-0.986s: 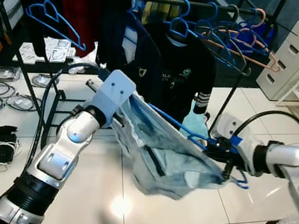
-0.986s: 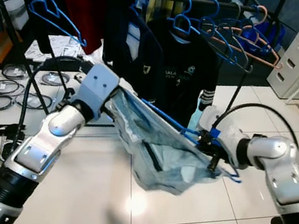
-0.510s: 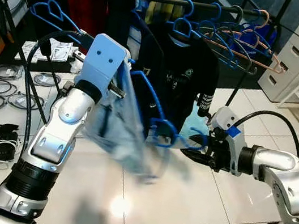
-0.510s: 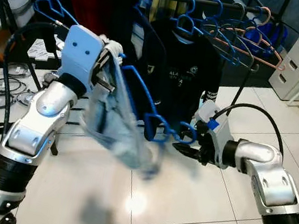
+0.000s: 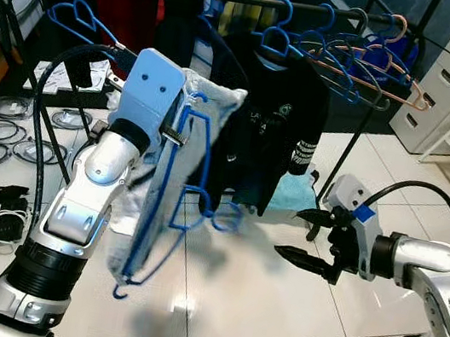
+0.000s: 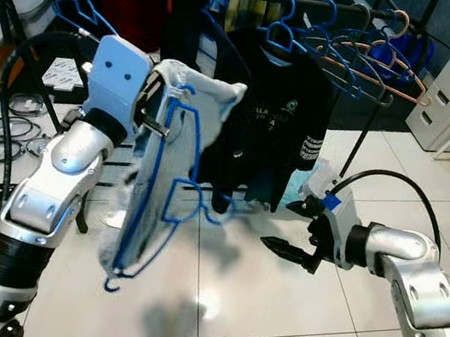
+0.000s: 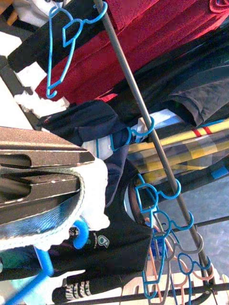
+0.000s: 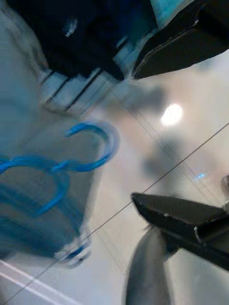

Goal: Hang hanger

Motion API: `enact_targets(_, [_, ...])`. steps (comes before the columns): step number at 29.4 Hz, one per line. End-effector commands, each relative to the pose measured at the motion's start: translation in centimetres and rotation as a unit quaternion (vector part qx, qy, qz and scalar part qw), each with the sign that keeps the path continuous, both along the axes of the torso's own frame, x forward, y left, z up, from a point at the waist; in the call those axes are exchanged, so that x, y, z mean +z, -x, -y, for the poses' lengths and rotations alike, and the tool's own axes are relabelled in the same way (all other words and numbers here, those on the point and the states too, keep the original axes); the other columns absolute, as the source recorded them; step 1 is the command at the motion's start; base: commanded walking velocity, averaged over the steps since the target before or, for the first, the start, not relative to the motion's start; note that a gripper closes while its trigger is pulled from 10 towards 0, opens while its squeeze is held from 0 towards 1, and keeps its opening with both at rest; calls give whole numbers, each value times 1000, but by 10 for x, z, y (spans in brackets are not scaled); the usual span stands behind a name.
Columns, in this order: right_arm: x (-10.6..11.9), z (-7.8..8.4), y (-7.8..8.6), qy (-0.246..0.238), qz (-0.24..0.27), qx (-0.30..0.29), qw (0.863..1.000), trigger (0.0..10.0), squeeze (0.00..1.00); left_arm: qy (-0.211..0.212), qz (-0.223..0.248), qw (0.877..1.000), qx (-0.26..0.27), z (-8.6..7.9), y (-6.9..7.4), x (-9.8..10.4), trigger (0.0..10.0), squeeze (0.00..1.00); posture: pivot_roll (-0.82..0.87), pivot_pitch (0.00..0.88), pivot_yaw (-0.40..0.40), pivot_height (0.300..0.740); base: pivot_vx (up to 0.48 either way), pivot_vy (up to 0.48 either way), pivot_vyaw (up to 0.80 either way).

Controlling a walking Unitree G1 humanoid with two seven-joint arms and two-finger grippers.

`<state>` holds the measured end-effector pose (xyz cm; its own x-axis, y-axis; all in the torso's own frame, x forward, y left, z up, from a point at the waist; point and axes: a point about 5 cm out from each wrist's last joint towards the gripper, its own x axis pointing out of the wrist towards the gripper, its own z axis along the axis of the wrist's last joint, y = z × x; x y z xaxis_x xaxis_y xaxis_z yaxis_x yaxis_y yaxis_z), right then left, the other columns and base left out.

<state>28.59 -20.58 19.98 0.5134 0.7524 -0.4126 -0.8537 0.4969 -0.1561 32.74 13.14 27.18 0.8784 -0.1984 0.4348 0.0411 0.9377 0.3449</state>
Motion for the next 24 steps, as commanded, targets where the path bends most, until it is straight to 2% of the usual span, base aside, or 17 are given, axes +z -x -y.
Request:
enact_targets(1, [10,-3,6,-41,8,23,999,10000,1000,-1,34,999,-11,4,4,13,10000,0,-82,147,20,740,0,0,0])
enact_targets(2, [25,-1,8,-95,21,30,995,10000,1000,0,35,999,-19,4,5,14,10000,0,-82,147,19,740,0,0,0])
enact_targets(3, [25,-1,8,-95,21,30,995,10000,1000,0,35,999,-19,4,5,14,10000,0,-82,147,19,740,0,0,0])
enact_targets(6, [50,7,11,-193,51,40,979,10000,1000,17,36,997,-65,10,9,17,10000,0,-86,147,19,740,0,0,0])
enact_targets(7, [56,11,9,-223,57,34,973,10000,0,14,40,995,-95,16,12,19,10000,0,-86,146,19,740,0,0,0])
enact_targets(8, [60,13,7,-252,59,30,966,10000,0,10,44,991,-124,21,15,21,10000,0,-86,146,19,740,0,0,0])
enact_targets(9, [60,13,7,-252,59,30,966,10000,0,10,44,991,-124,21,15,21,10000,0,-86,146,19,740,0,0,0])
enact_targets(11, [64,15,3,-297,61,23,953,10000,0,-6,55,983,-174,33,21,25,10000,0,-85,141,20,740,0,0,0])
enact_targets(14, [63,13,-1,-325,55,19,944,10000,0,-16,64,975,-213,43,26,30,10000,0,-83,139,22,740,0,0,0])
enact_targets(19, [63,11,-2,-339,49,19,939,10000,0,-21,68,971,-230,46,28,32,10000,0,-81,136,24,740,0,0,0])
enact_targets(21, [58,6,-6,-343,30,24,939,10000,0,-33,84,965,-246,51,30,38,10000,0,-76,131,20,740,0,0,0])
enact_targets(24, [60,9,-7,-361,21,32,932,10000,0,-39,93,962,-253,52,31,41,10000,0,-78,135,20,740,0,0,0])
